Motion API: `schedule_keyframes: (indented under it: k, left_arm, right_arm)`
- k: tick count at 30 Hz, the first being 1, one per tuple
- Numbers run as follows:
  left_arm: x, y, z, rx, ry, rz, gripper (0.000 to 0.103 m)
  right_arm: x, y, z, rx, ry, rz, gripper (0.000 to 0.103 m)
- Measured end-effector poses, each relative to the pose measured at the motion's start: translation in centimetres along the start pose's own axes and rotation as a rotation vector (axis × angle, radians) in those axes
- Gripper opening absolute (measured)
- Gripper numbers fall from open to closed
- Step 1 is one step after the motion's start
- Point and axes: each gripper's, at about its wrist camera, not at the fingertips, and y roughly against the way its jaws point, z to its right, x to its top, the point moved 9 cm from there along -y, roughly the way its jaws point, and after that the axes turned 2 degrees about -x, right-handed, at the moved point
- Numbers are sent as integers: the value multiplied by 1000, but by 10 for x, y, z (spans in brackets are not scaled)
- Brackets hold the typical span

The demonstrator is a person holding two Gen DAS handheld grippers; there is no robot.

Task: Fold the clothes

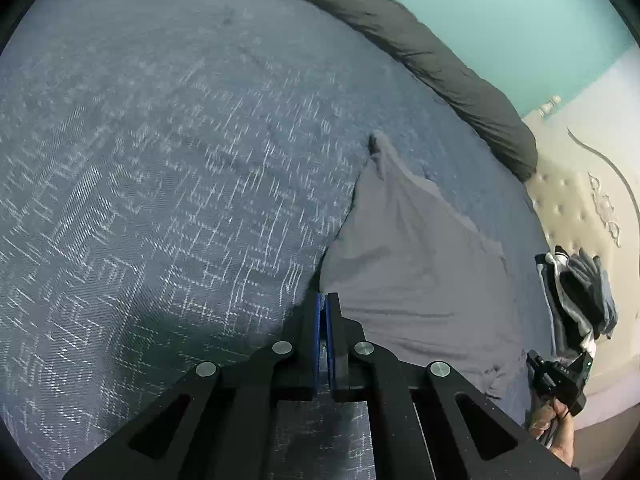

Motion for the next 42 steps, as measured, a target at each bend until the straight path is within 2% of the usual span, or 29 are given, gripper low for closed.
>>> schedule_keyframes:
  k: [4,8,12,18,22,28,34,36,37,38,42]
  left_arm:
    - [-7,-6,-4,18,31,-19,5]
    - [8,-2,5,56,30,12,25]
    - [4,14,43,46,-53,7,26]
    - [-44,-6,110,-1,-181,-127,27]
    - [-82,-33,150,15,-304,-236,39]
    - [-103,-51,168,91,-417,-272,41]
    - [-102,-70,157,150,-470,-298,41]
    - [-102,-74,156,156,-481,-305,31]
    - [-102,-75,155,157,-488,-307,13]
    - [-101,-75,155,158,-496,-309,6]
    - [-95,-69,153,147,-510,-297,3]
  right_arm:
    - [0,0,-5,-7,3,8,3]
    - [3,1,-6,1,-12,14,3]
    - [4,2,-10,25,-28,10,3]
    - [6,6,-19,62,-30,2,3]
    - [5,8,-19,81,-40,-4,3]
    - [5,8,-17,98,-53,-15,3]
    - [5,7,-22,118,-49,-21,3]
    - [4,5,-24,122,-46,-28,3]
    - [3,4,-25,123,-45,-31,3]
    - [3,4,-25,124,-44,-34,3]
    - [3,2,-27,127,-40,-37,3]
